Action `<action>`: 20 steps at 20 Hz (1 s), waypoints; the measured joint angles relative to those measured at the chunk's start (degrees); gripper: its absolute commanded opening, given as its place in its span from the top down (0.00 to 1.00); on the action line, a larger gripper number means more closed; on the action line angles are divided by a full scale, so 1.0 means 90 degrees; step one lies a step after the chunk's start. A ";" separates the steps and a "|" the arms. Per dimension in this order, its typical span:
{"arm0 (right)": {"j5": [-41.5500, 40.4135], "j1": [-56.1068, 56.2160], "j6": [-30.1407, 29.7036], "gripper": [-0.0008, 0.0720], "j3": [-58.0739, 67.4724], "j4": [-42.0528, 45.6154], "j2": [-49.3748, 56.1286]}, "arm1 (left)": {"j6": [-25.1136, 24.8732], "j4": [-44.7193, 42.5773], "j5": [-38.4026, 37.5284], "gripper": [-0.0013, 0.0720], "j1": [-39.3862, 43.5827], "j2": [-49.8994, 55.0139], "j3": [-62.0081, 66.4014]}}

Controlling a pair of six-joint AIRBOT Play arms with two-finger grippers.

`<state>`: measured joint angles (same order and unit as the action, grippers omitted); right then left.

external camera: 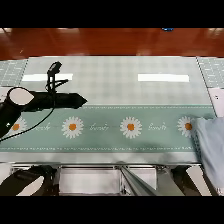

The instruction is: Fold the shirts.

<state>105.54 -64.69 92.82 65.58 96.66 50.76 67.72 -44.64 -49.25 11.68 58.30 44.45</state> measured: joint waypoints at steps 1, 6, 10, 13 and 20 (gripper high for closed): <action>-0.0012 -0.0005 0.0078 0.77 -0.0010 -0.0119 -0.0010 | -0.0066 -0.0019 0.0058 0.96 -0.0051 0.0002 0.0000; -0.1496 0.0505 0.0318 0.96 -0.0027 -0.2482 -0.0007 | -0.0270 -0.0078 0.0160 0.96 -0.0814 0.0007 0.0474; -0.3806 0.2764 -0.0277 0.96 0.0274 -0.4673 0.0294 | -0.0092 -0.0080 0.0029 0.96 -0.1115 0.0034 0.1826; -0.4580 0.5095 -0.0663 0.96 0.0843 -0.4311 0.0940 | 0.0024 -0.0216 -0.0029 0.96 -0.0775 0.0097 0.2676; -0.3844 0.7701 0.0216 0.96 0.1375 -0.1394 0.2798 | 0.1632 -0.2800 -0.0937 0.96 -0.0488 0.1052 0.3075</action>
<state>70.94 4.62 94.76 77.95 84.12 75.94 82.41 -69.84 -57.69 7.29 67.77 72.12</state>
